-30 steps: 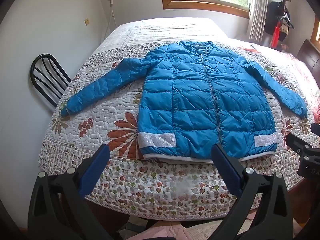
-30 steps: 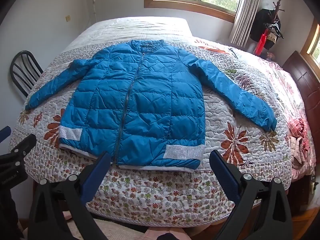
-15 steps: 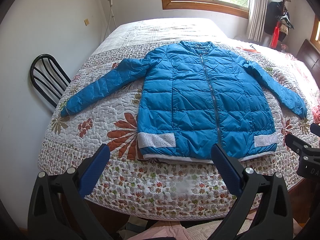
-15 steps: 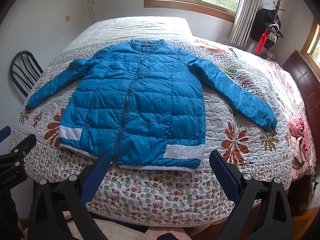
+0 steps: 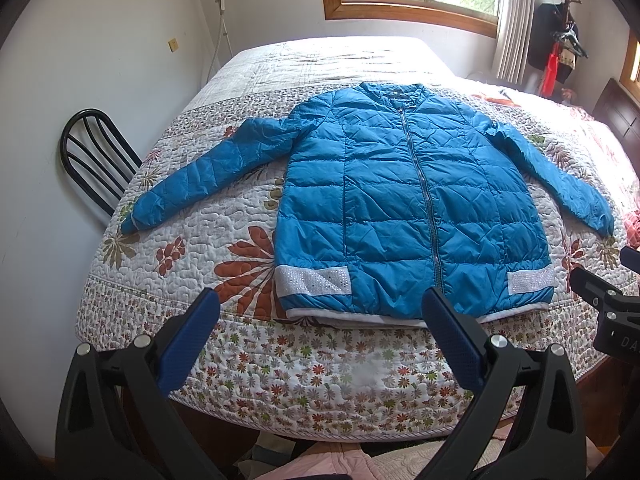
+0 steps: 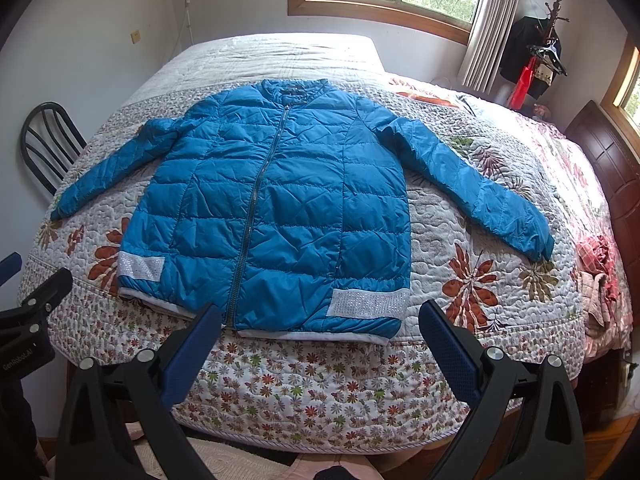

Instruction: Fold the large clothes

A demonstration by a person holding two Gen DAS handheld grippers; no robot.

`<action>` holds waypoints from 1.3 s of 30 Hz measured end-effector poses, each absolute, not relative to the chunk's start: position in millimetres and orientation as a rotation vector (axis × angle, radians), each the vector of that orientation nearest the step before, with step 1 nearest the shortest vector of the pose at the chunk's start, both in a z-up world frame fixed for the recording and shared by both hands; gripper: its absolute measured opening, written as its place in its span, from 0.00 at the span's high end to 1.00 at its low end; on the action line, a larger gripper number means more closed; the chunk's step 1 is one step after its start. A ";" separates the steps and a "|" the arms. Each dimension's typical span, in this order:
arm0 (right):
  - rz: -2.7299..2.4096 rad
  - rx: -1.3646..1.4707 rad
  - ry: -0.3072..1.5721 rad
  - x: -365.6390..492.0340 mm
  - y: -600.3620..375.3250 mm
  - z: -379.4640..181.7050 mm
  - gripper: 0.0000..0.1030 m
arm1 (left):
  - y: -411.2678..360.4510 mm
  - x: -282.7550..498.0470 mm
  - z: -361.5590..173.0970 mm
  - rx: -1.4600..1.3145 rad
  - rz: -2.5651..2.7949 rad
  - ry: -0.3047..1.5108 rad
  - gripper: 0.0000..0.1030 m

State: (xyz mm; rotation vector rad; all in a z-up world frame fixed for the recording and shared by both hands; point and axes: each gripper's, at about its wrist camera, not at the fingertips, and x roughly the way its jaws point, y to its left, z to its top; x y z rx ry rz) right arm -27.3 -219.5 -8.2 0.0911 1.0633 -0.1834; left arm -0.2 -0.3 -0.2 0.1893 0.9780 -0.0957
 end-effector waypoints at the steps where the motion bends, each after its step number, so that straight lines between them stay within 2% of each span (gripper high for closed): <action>1: -0.183 0.091 1.063 -27.2 -219.6 -8.2 0.04 | -0.2 -0.2 -0.1 0.189 -0.096 0.979 0.03; 39: -0.183 0.092 1.063 -24.0 -220.3 -8.3 0.04 | -4.8 6.1 2.3 0.191 -0.095 0.974 0.03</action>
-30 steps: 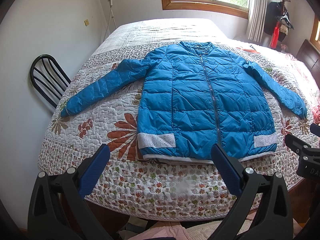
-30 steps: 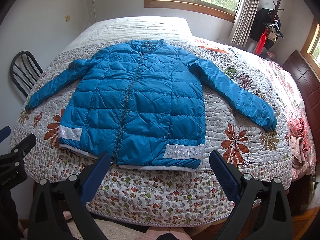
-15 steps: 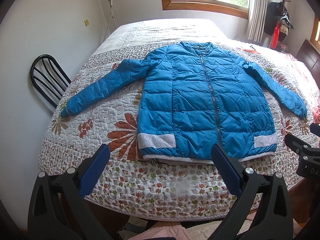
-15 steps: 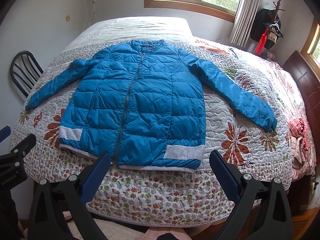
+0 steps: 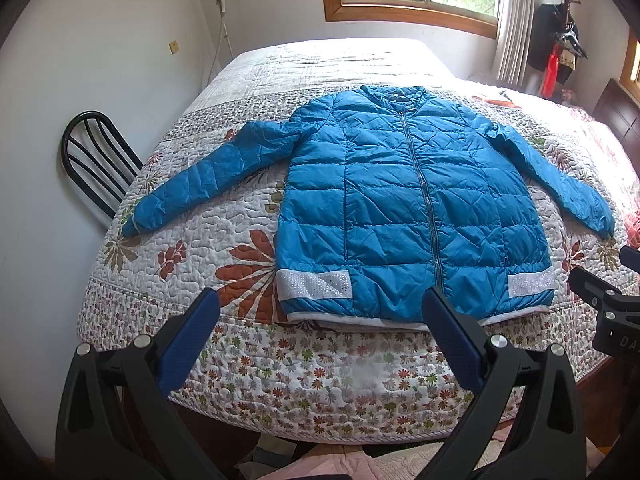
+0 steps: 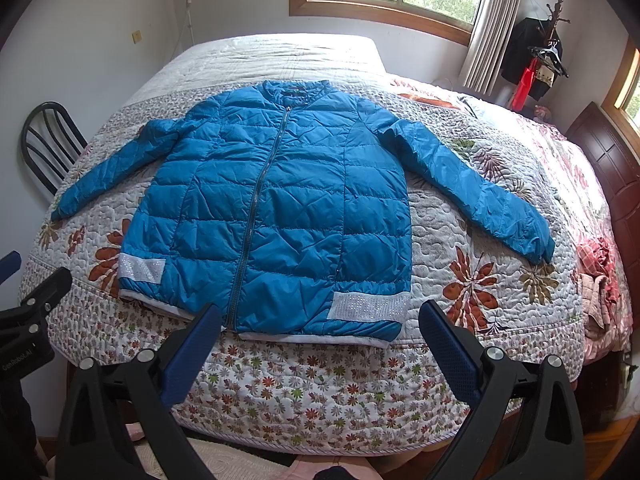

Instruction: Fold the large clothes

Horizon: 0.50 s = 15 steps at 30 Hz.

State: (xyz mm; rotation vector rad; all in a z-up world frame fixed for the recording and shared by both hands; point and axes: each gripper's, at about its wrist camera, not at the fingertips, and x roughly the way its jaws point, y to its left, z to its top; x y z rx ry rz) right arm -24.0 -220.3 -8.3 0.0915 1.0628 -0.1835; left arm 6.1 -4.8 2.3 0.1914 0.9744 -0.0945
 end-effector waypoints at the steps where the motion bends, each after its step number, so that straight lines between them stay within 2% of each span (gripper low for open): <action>1: -0.183 0.091 1.063 -23.9 -220.4 -8.4 0.04 | -5.5 7.3 2.4 0.191 -0.094 0.975 0.03; 15: -0.164 0.123 1.073 -11.6 -228.6 -15.3 0.04 | -6.5 16.3 -1.5 0.189 -0.093 0.991 0.03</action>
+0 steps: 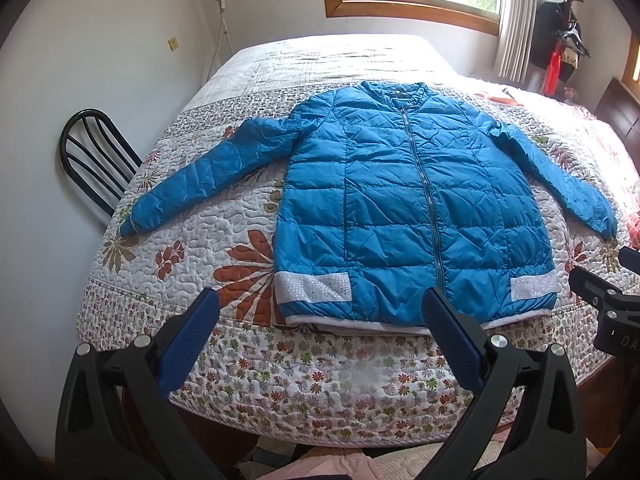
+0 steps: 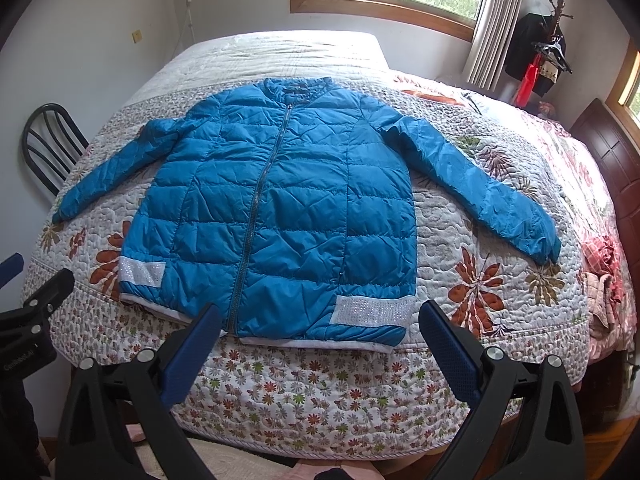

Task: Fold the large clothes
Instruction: 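Grasp the jacket sleeve cuff with the right gripper and lift it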

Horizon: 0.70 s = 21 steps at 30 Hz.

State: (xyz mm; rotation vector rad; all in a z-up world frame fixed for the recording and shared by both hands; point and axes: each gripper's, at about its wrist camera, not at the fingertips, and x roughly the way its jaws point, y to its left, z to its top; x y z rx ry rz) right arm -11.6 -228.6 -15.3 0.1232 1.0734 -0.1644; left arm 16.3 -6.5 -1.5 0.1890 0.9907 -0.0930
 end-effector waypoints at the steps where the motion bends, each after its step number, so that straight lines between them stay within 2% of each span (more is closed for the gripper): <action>1: -0.159 0.135 1.076 -10.1 -230.6 -15.7 0.04 | -6.7 18.0 -2.8 0.185 -0.096 0.996 0.03; 10: -0.164 0.271 1.151 18.9 -289.3 -54.9 0.04 | -30.0 56.9 -22.3 0.169 -0.172 1.038 0.03; 21: -0.505 0.545 0.968 26.6 -499.1 -83.7 0.04 | -151.2 163.0 -24.5 0.143 -0.315 0.873 0.03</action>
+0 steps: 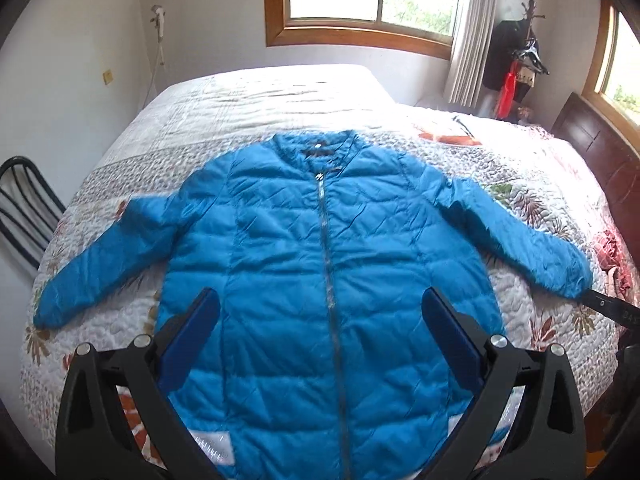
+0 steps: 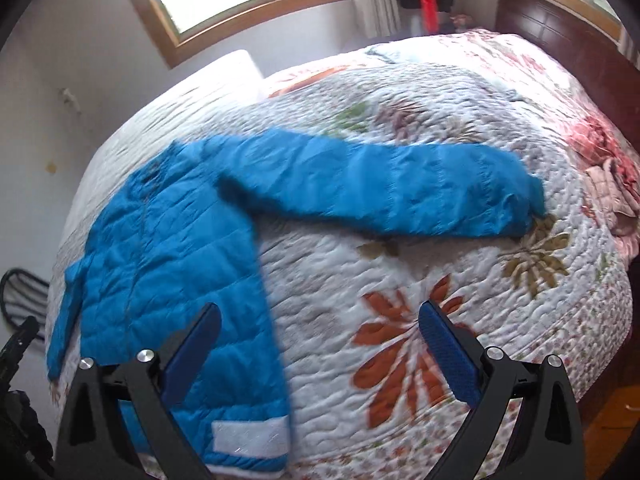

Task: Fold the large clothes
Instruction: 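Grasp the jacket sleeve cuff with the right gripper and lift it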

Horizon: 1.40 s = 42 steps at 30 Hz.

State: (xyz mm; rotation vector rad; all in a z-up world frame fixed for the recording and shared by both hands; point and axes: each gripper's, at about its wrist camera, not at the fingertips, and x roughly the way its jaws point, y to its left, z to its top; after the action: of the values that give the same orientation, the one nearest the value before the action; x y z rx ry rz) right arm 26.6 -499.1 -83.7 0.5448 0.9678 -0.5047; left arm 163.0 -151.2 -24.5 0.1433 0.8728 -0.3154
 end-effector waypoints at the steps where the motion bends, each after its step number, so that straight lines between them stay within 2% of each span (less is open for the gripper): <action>1: -0.545 0.537 0.968 26.0 -517.7 -86.6 0.04 | -165.2 172.5 -25.4 0.152 -0.325 0.874 0.03; 7: -0.655 0.582 1.017 19.1 -622.7 -122.4 0.04 | -259.7 232.1 -51.6 0.173 -0.398 0.916 0.03; 12: -0.634 0.575 1.118 28.5 -669.0 -160.1 0.05 | -326.3 252.8 -100.3 0.241 -0.421 0.991 0.04; 22: -0.603 0.669 1.211 32.3 -735.7 -210.8 0.06 | -377.2 280.9 -157.7 0.238 -0.420 1.117 0.10; 23: -0.587 0.670 1.221 34.2 -736.8 -214.9 0.07 | -379.0 283.5 -162.0 0.239 -0.419 1.130 0.14; 25: -0.541 0.708 1.229 38.1 -737.7 -223.5 0.13 | -381.3 287.8 -170.1 0.236 -0.420 1.160 0.25; 28: -0.531 0.719 1.220 41.6 -736.2 -227.8 0.19 | -378.9 294.0 -183.5 0.219 -0.417 1.210 0.25; 31: -0.523 0.735 1.191 40.7 -733.7 -220.6 0.37 | -376.1 295.2 -187.4 0.217 -0.422 1.210 0.21; 32: -0.513 0.748 1.176 38.8 -733.5 -216.4 0.48 | -375.3 295.2 -187.4 0.216 -0.426 1.209 0.20; 33: -0.506 0.762 1.160 37.5 -732.7 -211.5 0.54 | -374.5 295.3 -187.2 0.215 -0.431 1.211 0.20; 36: -0.458 0.787 1.077 36.9 -727.0 -189.5 0.59 | -372.0 296.2 -186.1 0.210 -0.442 1.212 0.20; 42: -0.286 0.784 0.933 64.6 -692.3 -135.7 0.60 | -359.1 295.9 -178.5 0.202 -0.447 1.208 0.19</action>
State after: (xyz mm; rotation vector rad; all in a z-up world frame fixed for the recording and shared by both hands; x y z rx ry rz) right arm 64.6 -692.3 -135.7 0.7837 0.9326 -0.2862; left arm 295.9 -359.1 -178.5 0.2024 1.2075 -0.4475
